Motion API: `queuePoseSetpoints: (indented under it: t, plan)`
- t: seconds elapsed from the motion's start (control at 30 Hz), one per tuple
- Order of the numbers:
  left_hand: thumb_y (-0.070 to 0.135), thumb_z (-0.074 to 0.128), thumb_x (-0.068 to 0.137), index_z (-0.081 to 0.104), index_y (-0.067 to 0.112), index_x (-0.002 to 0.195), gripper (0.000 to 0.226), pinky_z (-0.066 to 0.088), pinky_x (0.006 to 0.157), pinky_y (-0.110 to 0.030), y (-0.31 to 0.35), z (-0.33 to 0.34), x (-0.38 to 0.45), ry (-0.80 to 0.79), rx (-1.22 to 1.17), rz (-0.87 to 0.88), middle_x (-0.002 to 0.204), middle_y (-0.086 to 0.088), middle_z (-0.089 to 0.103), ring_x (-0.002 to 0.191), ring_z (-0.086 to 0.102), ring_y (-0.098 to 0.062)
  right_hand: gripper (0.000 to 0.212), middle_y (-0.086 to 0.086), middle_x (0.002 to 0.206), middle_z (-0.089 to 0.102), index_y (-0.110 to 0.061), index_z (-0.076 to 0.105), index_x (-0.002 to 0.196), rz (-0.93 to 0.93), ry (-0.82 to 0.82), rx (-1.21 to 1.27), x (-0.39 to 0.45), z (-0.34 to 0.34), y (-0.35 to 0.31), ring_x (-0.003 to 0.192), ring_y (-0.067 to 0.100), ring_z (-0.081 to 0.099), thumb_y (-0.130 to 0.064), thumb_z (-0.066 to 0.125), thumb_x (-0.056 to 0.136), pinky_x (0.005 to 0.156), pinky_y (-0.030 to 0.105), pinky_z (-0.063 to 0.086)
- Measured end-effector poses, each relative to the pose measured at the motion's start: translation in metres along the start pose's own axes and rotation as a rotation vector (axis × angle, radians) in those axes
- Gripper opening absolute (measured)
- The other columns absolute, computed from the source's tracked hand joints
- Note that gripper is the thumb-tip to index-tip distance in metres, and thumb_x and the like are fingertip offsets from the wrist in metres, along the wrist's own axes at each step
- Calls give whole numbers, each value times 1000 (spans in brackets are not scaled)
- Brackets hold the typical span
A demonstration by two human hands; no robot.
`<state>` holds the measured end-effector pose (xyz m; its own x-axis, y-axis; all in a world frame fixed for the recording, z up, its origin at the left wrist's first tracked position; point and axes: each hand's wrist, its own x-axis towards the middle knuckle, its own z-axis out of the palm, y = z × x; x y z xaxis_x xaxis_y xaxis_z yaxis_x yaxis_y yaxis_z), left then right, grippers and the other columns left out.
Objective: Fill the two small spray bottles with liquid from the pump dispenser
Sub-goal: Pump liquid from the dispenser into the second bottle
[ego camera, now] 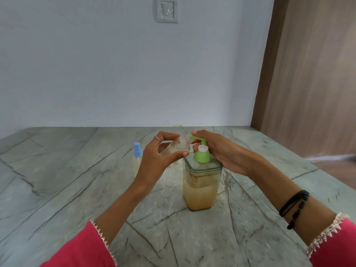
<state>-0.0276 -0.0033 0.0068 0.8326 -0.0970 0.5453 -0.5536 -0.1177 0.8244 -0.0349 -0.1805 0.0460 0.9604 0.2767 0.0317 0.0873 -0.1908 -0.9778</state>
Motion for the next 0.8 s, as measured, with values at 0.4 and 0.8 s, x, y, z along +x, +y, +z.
queuePoseSetpoints:
  t: [0.4,0.8]
  plan:
    - [36,76,54,59,32,93,43,50,78,-11,1,3,-2,-13,45,19,100,13,65,94,61,4,15,1,82,61,-13,59,96,117,-26,170,4,-5,-10,70,9,59,-26,61,89,62,23,52]
    - [39,76,54,59,33,94,43,52,83,-19,1,3,0,-10,42,12,102,11,65,96,62,1,20,-2,86,63,-21,64,94,52,-124,137,3,-6,-1,75,9,61,-39,58,89,78,29,49]
